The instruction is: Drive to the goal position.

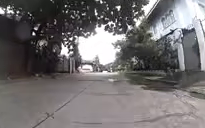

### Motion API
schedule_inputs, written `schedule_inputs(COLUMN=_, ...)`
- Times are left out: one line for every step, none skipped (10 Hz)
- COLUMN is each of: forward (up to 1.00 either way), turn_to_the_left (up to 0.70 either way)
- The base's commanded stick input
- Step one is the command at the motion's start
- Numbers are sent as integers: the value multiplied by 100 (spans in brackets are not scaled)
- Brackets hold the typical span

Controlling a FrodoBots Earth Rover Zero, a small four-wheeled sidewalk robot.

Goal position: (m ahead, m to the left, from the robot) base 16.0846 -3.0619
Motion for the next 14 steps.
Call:
schedule_inputs(forward=100, turn_to_the_left=0)
schedule_inputs(forward=100, turn_to_the_left=0)
schedule_inputs(forward=100, turn_to_the_left=0)
schedule_inputs(forward=100, turn_to_the_left=0)
schedule_inputs(forward=100, turn_to_the_left=0)
schedule_inputs(forward=100, turn_to_the_left=0)
schedule_inputs(forward=100, turn_to_the_left=0)
schedule_inputs(forward=100, turn_to_the_left=0)
schedule_inputs(forward=100, turn_to_the_left=0)
schedule_inputs(forward=100, turn_to_the_left=0)
schedule_inputs(forward=100, turn_to_the_left=0)
schedule_inputs(forward=100, turn_to_the_left=0)
schedule_inputs(forward=100, turn_to_the_left=0)
schedule_inputs(forward=100, turn_to_the_left=-1)
